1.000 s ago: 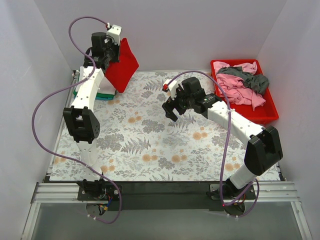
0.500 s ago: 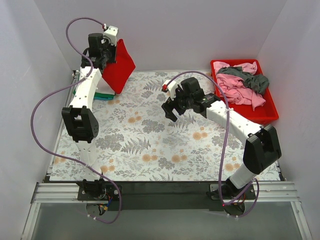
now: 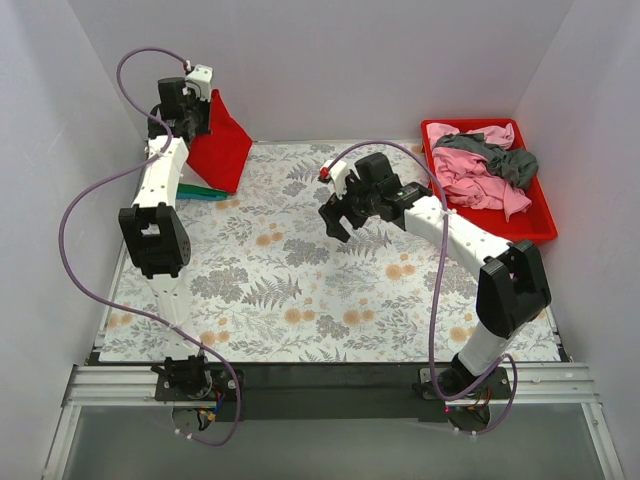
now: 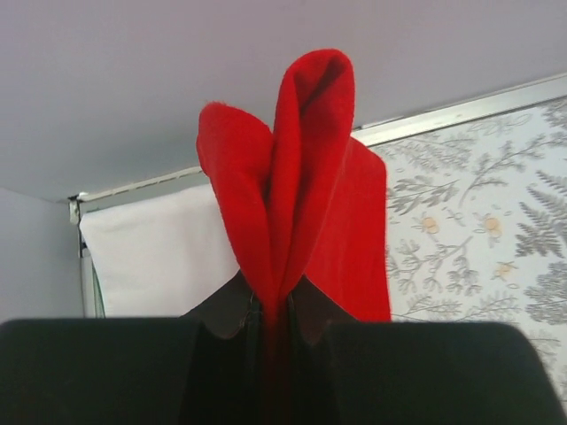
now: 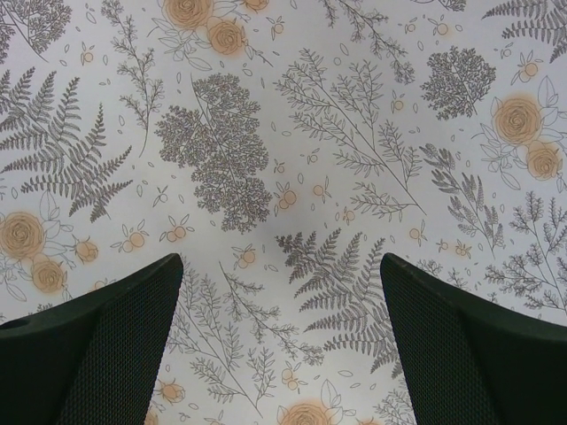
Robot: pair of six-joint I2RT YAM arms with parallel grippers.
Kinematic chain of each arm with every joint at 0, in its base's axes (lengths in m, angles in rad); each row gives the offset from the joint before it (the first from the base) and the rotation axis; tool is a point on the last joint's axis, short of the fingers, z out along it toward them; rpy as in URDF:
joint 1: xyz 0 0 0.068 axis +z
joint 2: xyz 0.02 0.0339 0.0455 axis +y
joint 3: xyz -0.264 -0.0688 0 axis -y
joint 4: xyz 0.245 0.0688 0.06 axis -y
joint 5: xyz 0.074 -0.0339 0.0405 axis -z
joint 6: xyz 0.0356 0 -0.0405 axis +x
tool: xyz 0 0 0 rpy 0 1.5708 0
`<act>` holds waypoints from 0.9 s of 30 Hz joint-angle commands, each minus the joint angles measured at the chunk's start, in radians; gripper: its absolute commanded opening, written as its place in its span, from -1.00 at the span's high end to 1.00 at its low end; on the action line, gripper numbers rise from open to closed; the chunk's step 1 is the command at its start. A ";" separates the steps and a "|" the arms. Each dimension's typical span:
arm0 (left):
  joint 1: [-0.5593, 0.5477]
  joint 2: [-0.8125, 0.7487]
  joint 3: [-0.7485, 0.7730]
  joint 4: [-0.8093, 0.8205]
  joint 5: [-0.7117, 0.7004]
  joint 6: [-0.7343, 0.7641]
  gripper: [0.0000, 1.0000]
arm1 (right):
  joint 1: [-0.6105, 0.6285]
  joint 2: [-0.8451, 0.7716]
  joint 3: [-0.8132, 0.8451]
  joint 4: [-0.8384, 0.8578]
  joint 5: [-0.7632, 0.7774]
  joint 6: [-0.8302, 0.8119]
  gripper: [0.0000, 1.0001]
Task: Fold and stack the t-shirts
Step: Neatly place the folded tshirt to the corner
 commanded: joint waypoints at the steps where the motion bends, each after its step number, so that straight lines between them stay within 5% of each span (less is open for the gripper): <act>1: 0.043 0.012 0.051 0.045 0.008 0.027 1.00 | -0.002 0.017 0.052 -0.009 -0.022 0.016 -0.97; 26: 0.191 0.205 0.074 0.181 -0.055 0.075 1.00 | 0.001 0.109 0.096 -0.032 -0.041 0.037 -0.97; 27: 0.203 0.229 0.101 0.181 -0.085 0.075 0.80 | -0.002 0.112 0.101 -0.034 -0.048 0.042 -0.97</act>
